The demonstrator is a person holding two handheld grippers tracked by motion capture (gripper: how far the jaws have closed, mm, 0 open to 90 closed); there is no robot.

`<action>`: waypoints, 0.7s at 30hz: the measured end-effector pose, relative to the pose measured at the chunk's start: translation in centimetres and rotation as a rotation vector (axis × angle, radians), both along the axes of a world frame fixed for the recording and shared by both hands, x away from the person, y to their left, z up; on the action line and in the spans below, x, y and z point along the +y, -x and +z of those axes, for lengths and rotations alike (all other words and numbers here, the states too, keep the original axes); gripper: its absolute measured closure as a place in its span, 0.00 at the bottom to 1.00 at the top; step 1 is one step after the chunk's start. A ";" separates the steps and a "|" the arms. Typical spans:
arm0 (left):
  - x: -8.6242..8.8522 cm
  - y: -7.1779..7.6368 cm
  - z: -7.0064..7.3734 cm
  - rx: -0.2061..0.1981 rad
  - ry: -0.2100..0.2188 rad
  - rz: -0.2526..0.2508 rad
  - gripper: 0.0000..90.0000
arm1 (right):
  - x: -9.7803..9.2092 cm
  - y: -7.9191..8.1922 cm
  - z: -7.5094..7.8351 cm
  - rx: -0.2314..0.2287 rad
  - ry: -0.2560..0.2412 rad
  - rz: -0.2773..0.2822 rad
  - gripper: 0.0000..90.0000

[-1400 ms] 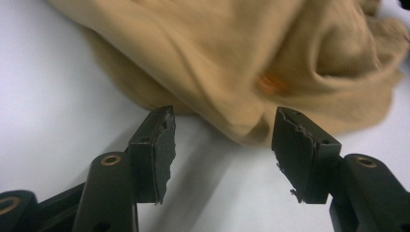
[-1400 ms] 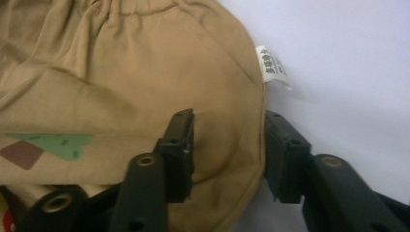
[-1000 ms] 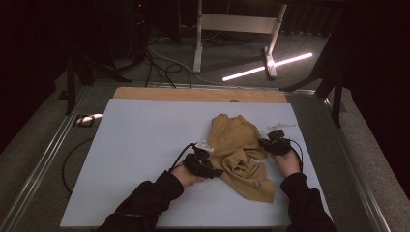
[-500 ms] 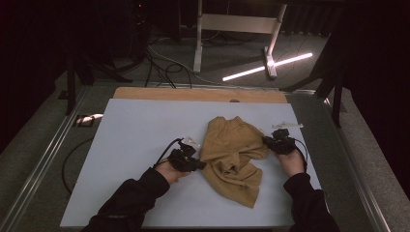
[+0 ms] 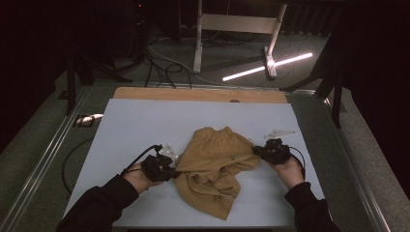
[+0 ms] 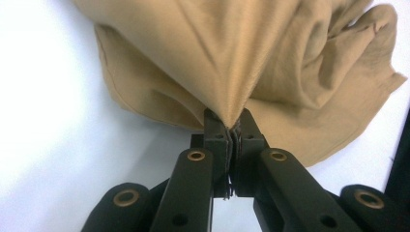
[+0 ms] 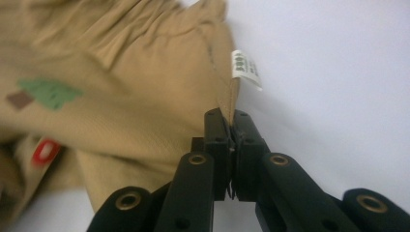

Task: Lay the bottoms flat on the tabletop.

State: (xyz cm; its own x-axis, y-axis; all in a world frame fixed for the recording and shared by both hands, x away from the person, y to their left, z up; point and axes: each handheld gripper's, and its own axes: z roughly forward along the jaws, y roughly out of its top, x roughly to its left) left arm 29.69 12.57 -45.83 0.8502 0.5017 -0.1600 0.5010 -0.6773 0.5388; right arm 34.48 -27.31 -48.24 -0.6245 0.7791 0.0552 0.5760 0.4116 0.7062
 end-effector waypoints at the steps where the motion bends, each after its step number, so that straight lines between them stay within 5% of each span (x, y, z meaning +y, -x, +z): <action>1: 0.1 0.3 -0.2 0.016 0.012 0.001 0.97 | 0.0 0.6 -0.2 0.005 0.005 0.009 0.97; 5: -0.9 1.6 -1.2 0.045 0.047 -0.029 0.97 | -0.5 2.1 -1.3 0.028 0.043 0.008 0.97; 10: -2.0 1.8 -1.8 0.051 0.073 -0.041 0.95 | -1.2 1.9 -2.0 0.035 0.080 -0.032 0.97; 14: -1.2 1.1 -1.5 0.077 0.113 -0.011 0.80 | -1.1 1.9 -2.7 0.055 0.096 -0.038 0.95; 16: -0.7 0.9 -0.9 0.055 0.113 0.000 0.63 | -1.1 1.8 -2.5 0.043 0.088 -0.050 0.89; 21: 0.1 -0.4 0.5 0.021 0.131 0.032 0.51 | -1.2 1.1 -0.6 -0.020 0.011 -0.052 0.65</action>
State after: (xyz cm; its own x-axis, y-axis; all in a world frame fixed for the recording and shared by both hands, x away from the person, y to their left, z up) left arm 30.05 12.65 -45.30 0.8296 0.5024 -0.2438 0.5338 -0.5853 0.6103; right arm 33.35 -28.47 -48.89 -0.5841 0.8109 0.0345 0.5828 0.3894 0.7132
